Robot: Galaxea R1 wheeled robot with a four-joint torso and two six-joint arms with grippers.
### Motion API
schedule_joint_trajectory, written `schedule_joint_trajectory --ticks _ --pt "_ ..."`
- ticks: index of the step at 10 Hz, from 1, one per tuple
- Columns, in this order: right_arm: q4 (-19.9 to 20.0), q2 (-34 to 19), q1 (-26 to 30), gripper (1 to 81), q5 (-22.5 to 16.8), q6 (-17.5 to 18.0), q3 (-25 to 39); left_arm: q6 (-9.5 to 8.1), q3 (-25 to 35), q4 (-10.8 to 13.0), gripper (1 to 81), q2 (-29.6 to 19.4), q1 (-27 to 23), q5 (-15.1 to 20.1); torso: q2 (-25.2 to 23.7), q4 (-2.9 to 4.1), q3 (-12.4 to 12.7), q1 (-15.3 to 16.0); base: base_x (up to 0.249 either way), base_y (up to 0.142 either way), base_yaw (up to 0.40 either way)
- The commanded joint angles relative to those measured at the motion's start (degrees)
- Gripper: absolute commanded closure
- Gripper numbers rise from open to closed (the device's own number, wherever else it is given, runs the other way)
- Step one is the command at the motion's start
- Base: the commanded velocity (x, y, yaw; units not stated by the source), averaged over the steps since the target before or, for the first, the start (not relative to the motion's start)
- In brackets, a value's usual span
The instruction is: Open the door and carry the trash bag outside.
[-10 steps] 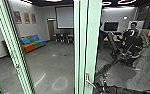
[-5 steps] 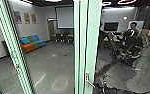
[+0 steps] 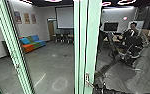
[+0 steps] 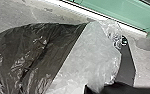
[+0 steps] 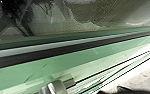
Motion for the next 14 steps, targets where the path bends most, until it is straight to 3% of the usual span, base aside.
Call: schedule_joint_trajectory --ticks 1,6,14 --pt "-0.7 1.4 -1.4 1.0 -17.7 -3.9 -2.3 -0.08 0.3 -0.3 81.1 0.0 -3.4 3.0 0.0 0.0 0.0 0.0 0.0 0.0 0.0" --pt "-1.2 6.8 -1.2 1.0 -12.1 -11.5 -14.1 -0.08 0.2 -0.3 81.1 -0.3 -3.3 3.0 -0.1 0.0 0.0 -0.1 0.0 0.0 0.0" --pt "-1.1 5.5 4.0 1.0 -12.1 -11.9 -14.8 -0.17 0.3 -0.3 81.1 -1.1 -3.3 3.0 -0.3 -0.02 0.1 -0.1 0.0 0.0 0.0"
